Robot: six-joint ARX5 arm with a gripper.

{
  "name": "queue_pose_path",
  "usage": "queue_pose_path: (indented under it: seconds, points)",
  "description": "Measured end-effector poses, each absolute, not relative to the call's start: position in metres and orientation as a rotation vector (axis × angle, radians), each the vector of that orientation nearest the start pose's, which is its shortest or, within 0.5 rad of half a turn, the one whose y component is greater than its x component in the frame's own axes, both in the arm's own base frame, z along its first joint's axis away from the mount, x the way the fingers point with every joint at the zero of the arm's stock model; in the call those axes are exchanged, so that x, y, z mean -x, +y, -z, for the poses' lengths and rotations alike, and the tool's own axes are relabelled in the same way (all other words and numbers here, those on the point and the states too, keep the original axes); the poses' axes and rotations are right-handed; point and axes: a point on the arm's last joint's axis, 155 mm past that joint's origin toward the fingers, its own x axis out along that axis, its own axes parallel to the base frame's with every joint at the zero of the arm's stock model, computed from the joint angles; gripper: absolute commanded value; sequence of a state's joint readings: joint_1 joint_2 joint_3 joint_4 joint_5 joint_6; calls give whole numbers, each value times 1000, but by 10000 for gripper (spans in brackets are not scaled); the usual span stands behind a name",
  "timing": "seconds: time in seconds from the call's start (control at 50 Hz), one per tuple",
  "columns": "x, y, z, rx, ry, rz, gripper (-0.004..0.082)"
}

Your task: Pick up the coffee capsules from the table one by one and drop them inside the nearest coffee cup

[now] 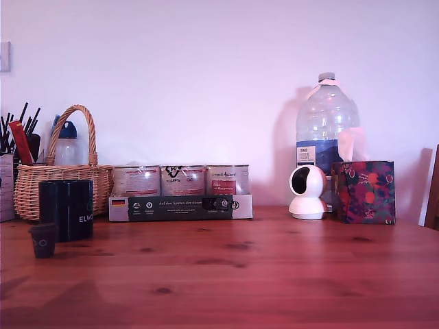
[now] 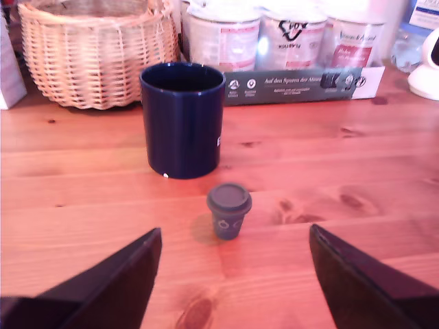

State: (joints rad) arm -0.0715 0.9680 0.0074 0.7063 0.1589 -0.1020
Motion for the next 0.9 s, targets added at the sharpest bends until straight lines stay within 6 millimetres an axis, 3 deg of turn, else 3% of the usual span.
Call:
queue_pose_path:
  seconds: [0.46,0.9]
  points:
    - [-313,-55,-61,118,331,228,624]
    - [-347,-60,-41,110,381,242,624]
